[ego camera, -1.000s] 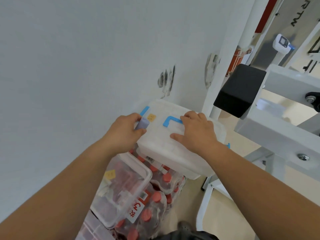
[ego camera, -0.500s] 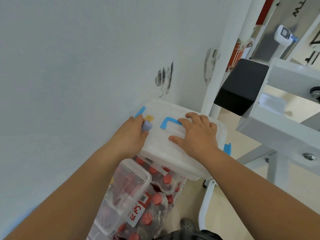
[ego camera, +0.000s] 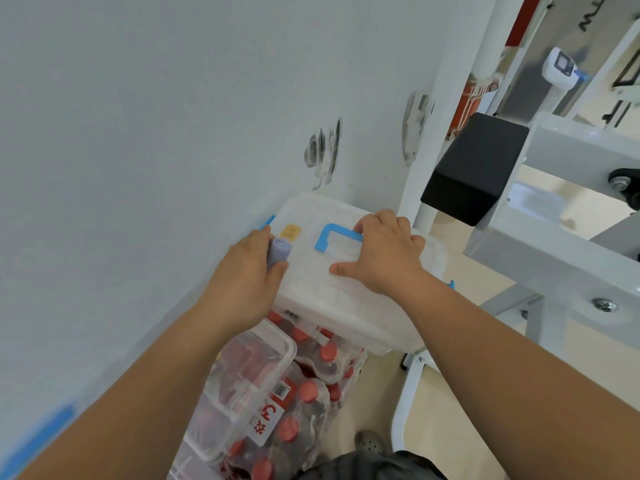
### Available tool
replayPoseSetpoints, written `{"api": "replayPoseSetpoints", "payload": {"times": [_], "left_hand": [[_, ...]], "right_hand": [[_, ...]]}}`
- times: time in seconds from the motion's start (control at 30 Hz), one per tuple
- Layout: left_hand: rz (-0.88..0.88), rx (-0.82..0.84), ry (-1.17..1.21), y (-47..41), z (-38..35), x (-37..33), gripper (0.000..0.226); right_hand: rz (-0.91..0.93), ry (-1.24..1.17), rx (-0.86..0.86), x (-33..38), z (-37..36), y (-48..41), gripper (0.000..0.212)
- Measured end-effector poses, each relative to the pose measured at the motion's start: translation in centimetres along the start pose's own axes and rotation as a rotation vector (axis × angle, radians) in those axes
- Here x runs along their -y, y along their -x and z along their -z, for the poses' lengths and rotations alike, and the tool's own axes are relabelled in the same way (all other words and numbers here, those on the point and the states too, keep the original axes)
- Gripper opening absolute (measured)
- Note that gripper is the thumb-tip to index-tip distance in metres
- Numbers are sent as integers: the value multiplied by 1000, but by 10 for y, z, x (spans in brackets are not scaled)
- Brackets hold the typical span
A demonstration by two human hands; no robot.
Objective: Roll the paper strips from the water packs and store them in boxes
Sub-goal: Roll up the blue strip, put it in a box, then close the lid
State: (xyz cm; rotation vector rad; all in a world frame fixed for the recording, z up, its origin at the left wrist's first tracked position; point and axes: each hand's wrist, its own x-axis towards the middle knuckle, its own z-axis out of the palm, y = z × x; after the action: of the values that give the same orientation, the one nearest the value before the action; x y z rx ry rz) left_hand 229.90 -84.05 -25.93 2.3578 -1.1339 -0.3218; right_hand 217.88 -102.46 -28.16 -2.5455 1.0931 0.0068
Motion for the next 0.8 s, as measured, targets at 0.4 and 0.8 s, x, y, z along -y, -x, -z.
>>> {"api": "replayPoseSetpoints", "payload": {"times": [0.4, 0.8], "left_hand": [[-16, 37, 113, 54, -3, -2, 18], [2, 195, 155, 61, -17, -13, 13]], "right_hand": [[62, 39, 57, -10, 21, 3, 27], [148, -223, -24, 2, 27, 18, 30]]}}
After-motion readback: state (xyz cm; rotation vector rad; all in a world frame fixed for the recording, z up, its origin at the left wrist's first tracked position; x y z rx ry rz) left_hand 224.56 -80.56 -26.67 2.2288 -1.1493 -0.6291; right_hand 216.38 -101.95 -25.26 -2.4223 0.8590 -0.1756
